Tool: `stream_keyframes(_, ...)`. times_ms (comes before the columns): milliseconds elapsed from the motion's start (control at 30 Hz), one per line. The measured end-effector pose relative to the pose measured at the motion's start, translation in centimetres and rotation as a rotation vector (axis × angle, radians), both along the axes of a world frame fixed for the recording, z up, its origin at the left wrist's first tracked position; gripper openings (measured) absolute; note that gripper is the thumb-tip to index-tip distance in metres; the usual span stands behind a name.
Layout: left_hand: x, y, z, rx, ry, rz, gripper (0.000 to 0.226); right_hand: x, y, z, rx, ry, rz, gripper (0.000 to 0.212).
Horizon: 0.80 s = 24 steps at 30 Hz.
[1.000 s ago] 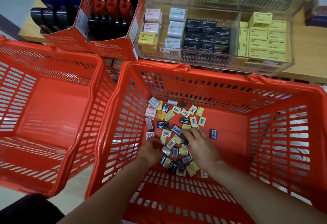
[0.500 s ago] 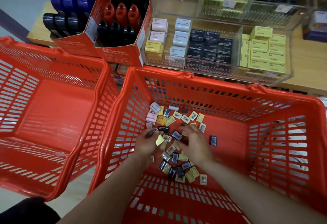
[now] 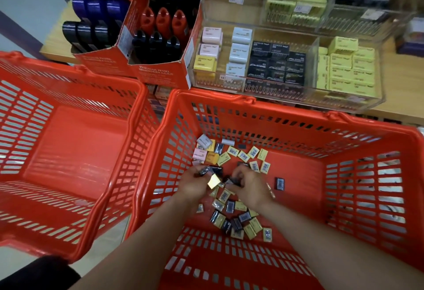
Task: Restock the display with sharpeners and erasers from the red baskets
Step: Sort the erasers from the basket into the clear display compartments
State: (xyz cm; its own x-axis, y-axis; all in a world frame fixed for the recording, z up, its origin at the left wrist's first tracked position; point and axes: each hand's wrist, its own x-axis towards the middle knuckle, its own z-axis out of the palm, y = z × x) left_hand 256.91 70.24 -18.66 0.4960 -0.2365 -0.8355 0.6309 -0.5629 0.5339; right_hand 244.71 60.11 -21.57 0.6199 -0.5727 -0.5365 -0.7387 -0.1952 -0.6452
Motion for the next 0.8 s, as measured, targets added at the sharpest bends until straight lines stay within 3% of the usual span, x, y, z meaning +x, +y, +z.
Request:
stream_keyframes(67, -0.4, -0.5, 1.4, -0.031, 0.022, 0.019, 0.011, -0.9, -0.4, 1.9, 0.187, -0.031, -0.244, 0.026)
stream_keyframes(200, -1.2, -1.4, 6.6, -0.196, 0.006, -0.044, 0.013, -3.2, -2.3, 8.5, 0.777, -0.240, -0.704, 0.029)
stream_keyframes(333, -1.2, -1.5, 14.4, -0.375, -0.053, -0.141, 0.022, -4.2, -3.9, 16.8, 0.910, -0.443, -0.640, 0.017)
stream_keyframes(400, -1.0, -1.2, 18.7, -0.455, -0.109, -0.183, 0.023, -4.0, -3.8, 21.3, 0.888, -0.488, -0.563, 0.024)
stream_keyframes(467, -1.0, -1.0, 22.4, -0.533, -0.150, -0.179, 0.021, -3.8, -3.6, 25.5, 0.674, -0.495, -0.419, 0.042)
stream_keyframes(567, -1.1, -1.1, 27.2, -0.630, -0.191, -0.164, 0.021, -3.9, -3.1, 30.9, 0.045, -0.516, -0.093, 0.053)
stream_keyframes(633, -1.2, -1.3, 29.6, -0.689, -0.230, -0.174, 0.021, -3.9, -3.1, 33.2, -0.261, -0.564, 0.063, 0.059)
stream_keyframes(800, -1.4, -3.3, 32.7, -0.783, -0.345, -0.190, 0.022, -2.9, -3.9, 35.7, -0.608, -0.605, 0.090, 0.045)
